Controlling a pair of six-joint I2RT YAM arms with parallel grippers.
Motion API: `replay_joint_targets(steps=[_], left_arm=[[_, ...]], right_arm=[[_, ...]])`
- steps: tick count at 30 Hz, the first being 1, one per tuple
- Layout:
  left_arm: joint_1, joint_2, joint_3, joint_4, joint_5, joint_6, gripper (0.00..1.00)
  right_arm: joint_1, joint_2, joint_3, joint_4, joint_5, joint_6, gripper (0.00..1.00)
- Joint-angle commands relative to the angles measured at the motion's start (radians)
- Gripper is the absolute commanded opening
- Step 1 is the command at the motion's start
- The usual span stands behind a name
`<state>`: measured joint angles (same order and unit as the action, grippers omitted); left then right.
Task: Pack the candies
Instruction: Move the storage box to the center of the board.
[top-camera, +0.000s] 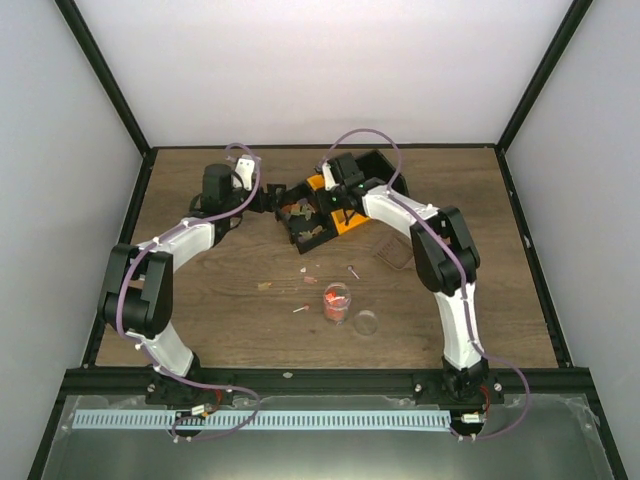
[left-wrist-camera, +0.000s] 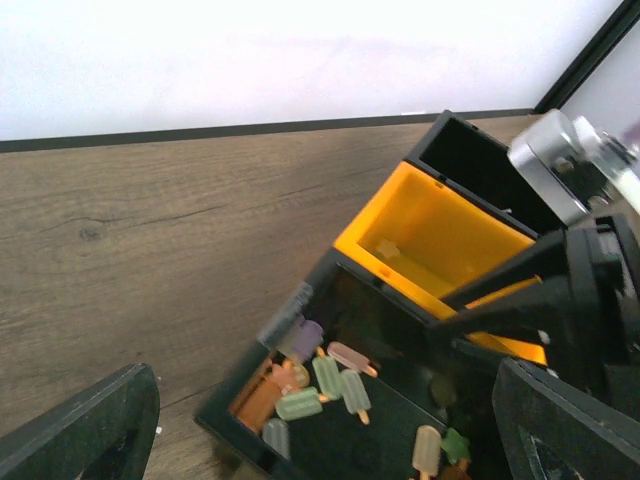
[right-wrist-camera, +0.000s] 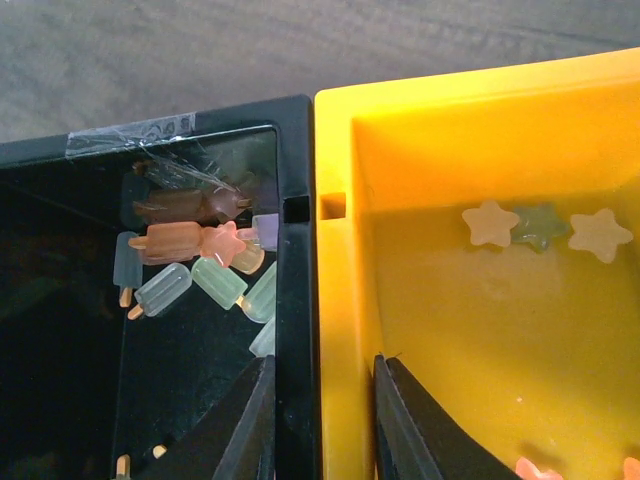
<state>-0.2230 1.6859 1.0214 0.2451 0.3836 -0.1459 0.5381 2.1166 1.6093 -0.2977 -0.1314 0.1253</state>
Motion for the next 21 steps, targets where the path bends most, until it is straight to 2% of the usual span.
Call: replay_joint_targets(steps=[1,4,7,9,14,17,18,19,20,21], left_arm=[[0.005,0.014,-0.011,0.025,0.018,-0.007,0.93],[0.005,0.01,-0.014,0.023,0.014,-0.006,0.93],[0.006,0.005,-0.021,0.025,0.011,-0.006,0.93],[0.004,0.003,-0.026,0.031,0.012,-0.01,0.93],[0.005,-0.004,-0.047,0.078,0.025,-0.038,0.94],[0.002,-0.008,-0.061,0.105,0.038,-0.052,0.94],[-0.001,-0.008,-0.063,0.107,0.033,-0.056,0.95],[-0.005,-0.014,-0.071,0.117,0.024,-0.067,0.97],[-0.007,-0.023,-0.085,0.134,0.019,-0.079,0.99],[-0.008,-0.031,-0.102,0.152,0.015,-0.091,1.0]], right_arm=[[0.0,0.062,0.15,-0.067,0.005,0.078,0.19],[0.001,0.063,0.184,-0.087,0.001,0.098,0.26],[0.0,0.031,0.161,-0.089,0.002,0.1,0.38],[0.0,-0.007,0.123,-0.081,0.007,0.104,0.42],[0.0,-0.221,-0.075,0.054,0.052,0.131,0.44],[-0.001,-0.448,-0.324,0.242,0.134,0.162,0.48],[-0.001,-0.56,-0.416,0.302,0.165,0.175,0.55],[-0.002,-0.634,-0.489,0.329,0.207,0.211,0.7],[-0.006,-0.701,-0.566,0.35,0.224,0.234,0.79],[-0.02,-0.761,-0.625,0.359,0.21,0.236,0.82]])
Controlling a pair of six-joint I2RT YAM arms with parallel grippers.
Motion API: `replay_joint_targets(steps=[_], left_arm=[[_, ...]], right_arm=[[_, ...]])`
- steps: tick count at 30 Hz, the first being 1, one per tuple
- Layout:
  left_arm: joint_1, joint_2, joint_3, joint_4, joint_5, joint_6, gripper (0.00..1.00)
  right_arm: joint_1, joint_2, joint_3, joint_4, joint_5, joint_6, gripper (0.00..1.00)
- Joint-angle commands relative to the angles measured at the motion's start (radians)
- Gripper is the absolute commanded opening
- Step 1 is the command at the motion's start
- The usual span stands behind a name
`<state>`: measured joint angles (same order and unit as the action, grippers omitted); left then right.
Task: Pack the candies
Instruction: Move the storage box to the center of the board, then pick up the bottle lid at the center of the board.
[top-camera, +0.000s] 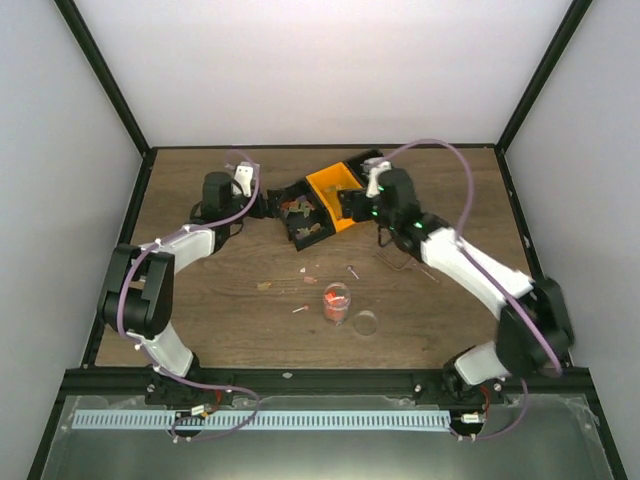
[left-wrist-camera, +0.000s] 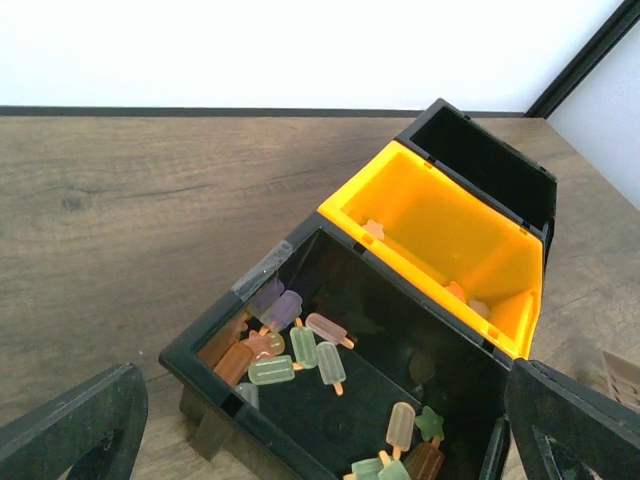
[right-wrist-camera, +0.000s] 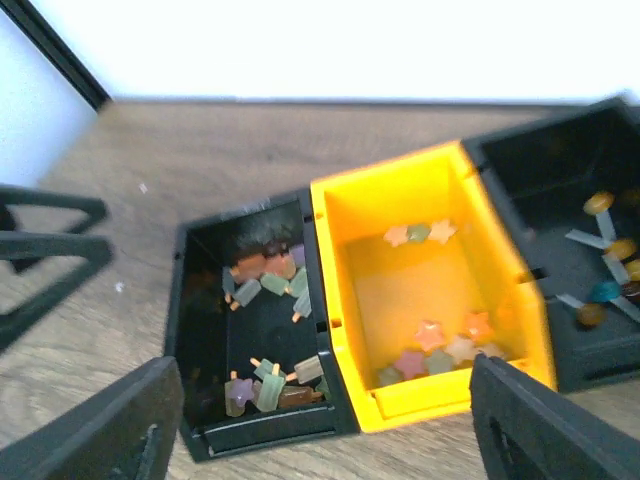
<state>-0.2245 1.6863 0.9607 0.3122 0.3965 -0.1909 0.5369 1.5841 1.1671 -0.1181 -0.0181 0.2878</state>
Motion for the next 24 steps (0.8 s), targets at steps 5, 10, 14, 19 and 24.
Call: replay_joint_targets(steps=[5,10,14,19,24], left_arm=[[-0.025,-0.089,-0.084,0.119,-0.029,-0.072,1.0],[-0.079,-0.144,-0.119,0.104,-0.056,-0.09,1.0],[-0.138,-0.196,-0.176,0.105,-0.098,-0.114,0.98],[-0.23,-0.252,-0.261,0.071,-0.118,-0.11,0.95],[-0.266,-0.317,-0.345,0.043,-0.133,-0.134,0.96]], right_arm=[[-0.058,-0.421,-0.271,-0.17,0.04,0.151,0.55],[-0.056,-0.657,-0.421,-0.414,-0.089,0.203,0.31],[0.005,-0.695,-0.503,-0.526,-0.071,0.282,0.29],[0.077,-0.604,-0.498,-0.543,-0.059,0.356,0.36],[0.089,-0.539,-0.559,-0.509,-0.077,0.398,0.42]])
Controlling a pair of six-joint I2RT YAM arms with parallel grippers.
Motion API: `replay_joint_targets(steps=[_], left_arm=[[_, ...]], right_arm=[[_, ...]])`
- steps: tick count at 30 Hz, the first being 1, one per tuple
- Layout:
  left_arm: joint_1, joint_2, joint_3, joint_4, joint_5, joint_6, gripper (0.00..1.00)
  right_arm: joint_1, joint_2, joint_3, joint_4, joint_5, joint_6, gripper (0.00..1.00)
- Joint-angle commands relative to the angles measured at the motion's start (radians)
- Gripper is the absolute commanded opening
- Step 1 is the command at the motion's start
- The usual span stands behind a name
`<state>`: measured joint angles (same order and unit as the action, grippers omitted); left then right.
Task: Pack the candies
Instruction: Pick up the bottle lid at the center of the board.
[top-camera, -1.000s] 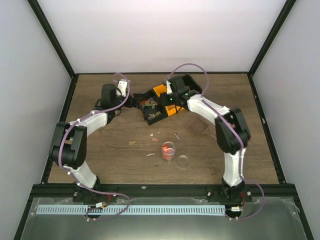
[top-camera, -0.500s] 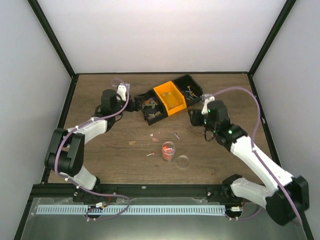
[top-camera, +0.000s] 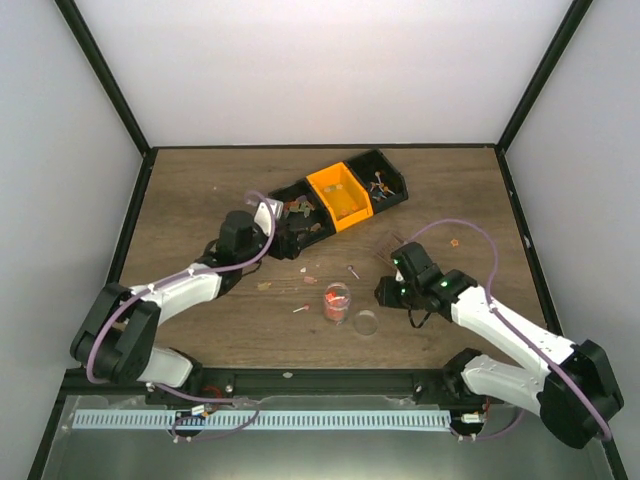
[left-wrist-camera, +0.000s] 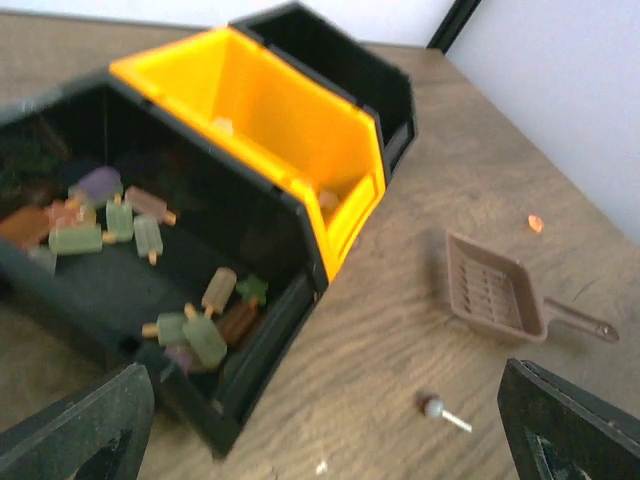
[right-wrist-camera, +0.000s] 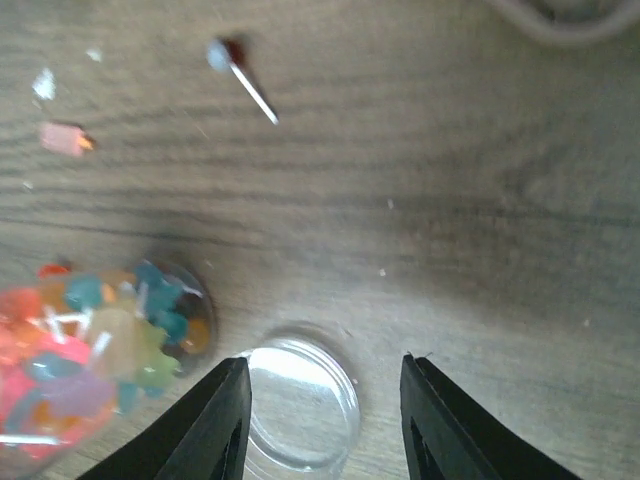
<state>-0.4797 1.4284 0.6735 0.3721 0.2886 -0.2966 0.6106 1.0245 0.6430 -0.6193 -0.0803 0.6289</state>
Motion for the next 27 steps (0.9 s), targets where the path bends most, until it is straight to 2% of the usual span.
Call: replay_joint_targets(steps=[1,6,18,27], left_arm=[[-0.012,-0.075,-0.072,-0.022,-0.026,-0.033,0.96],[-0.016,-0.114,-0.109,-0.052,-0.029,-0.038,0.96],[-0.015,-0.054,-0.155,0.001,-0.038,-0.042,0.97],[-0.016,-0.039,-0.169,0.024,-0.034,-0.045,0.97]], right_arm=[[0.016,0.032,-0.04,-0.006,-0.021,0.059,0.42],[0.043,0.058,-0.051,0.001,-0.034,0.062,0.4],[0.12,0.147,-0.087,0.039,-0.015,0.113,0.33],[0.123,0.174,-0.105,0.06,-0.004,0.118,0.22]])
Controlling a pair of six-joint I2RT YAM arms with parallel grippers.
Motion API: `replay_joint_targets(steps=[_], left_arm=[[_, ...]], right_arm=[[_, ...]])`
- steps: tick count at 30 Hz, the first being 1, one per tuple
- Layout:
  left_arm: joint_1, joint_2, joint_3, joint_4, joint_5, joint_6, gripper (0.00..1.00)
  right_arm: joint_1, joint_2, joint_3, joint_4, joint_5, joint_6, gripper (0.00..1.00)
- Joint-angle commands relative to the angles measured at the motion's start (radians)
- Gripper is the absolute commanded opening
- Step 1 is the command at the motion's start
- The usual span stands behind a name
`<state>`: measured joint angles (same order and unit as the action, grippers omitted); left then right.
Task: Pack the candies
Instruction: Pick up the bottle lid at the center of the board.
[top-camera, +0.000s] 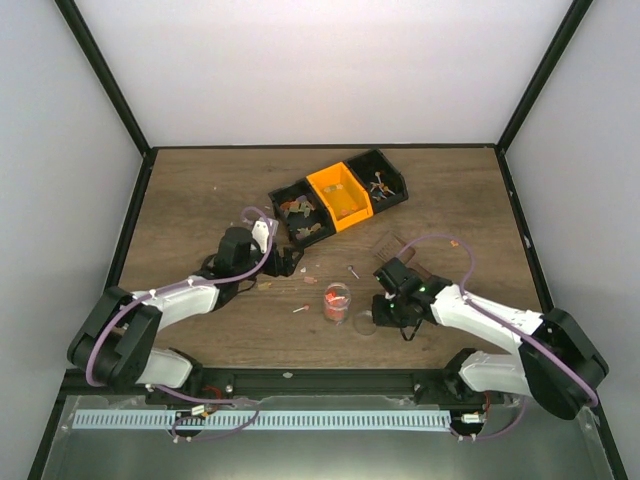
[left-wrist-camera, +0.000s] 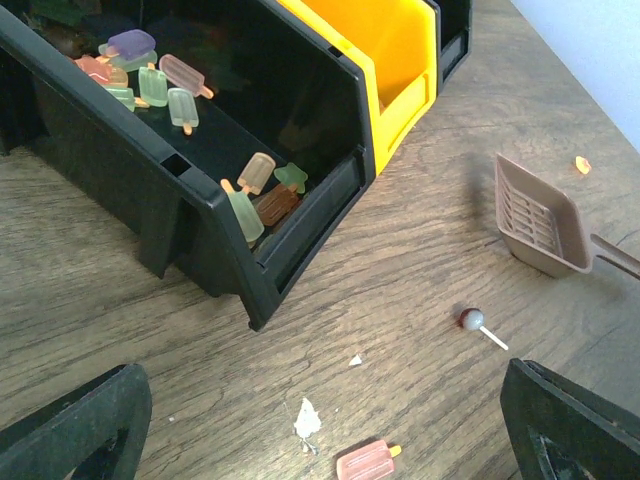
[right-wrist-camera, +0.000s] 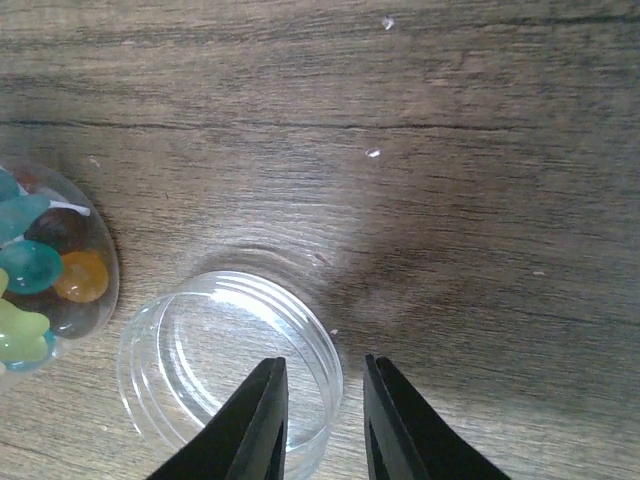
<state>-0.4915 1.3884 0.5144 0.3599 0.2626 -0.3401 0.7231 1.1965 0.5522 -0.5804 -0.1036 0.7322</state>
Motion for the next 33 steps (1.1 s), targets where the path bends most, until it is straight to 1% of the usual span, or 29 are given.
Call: replay_joint_targets(steps=[1,4,10,14,21,26,29,31,33], left_arm=[[-0.003,0.0,-0.012,0.035,-0.009,0.0,0.98],[-0.003,-0.001,-0.013,0.031,-0.01,0.002,0.98],[-0.003,-0.009,-0.016,0.025,-0.015,0.003,0.98],[-0.002,-0.022,-0.019,0.021,-0.019,0.003,0.99],[-0.002,-0.062,-0.012,-0.005,-0.037,0.006,1.0],[0.009,-0.134,0.01,-0.027,-0.037,-0.003,1.0],[0.032,-0.21,-0.042,0.074,-0.074,-0.066,1.0],[0.071,-0.229,-0.062,0.149,-0.017,-0.119,1.0],[0.098,-0.209,-0.061,0.235,0.095,-0.156,1.0]], right_arm=[[0.011,0.0,-0.016,0.023,0.021,0.015,0.2],[0.01,0.0,-0.019,0.034,0.02,0.012,0.15],[0.01,0.007,-0.026,0.04,0.018,0.012,0.11],[0.01,-0.005,-0.025,0.036,0.018,0.014,0.01],[0.01,-0.062,0.004,0.015,-0.002,0.018,0.01],[0.005,-0.157,0.111,-0.116,0.059,0.028,0.01],[-0.049,-0.208,0.153,-0.155,0.05,0.011,0.01],[-0.092,-0.234,0.179,-0.179,0.059,-0.015,0.01],[-0.135,-0.264,0.207,-0.174,0.056,-0.053,0.01]])
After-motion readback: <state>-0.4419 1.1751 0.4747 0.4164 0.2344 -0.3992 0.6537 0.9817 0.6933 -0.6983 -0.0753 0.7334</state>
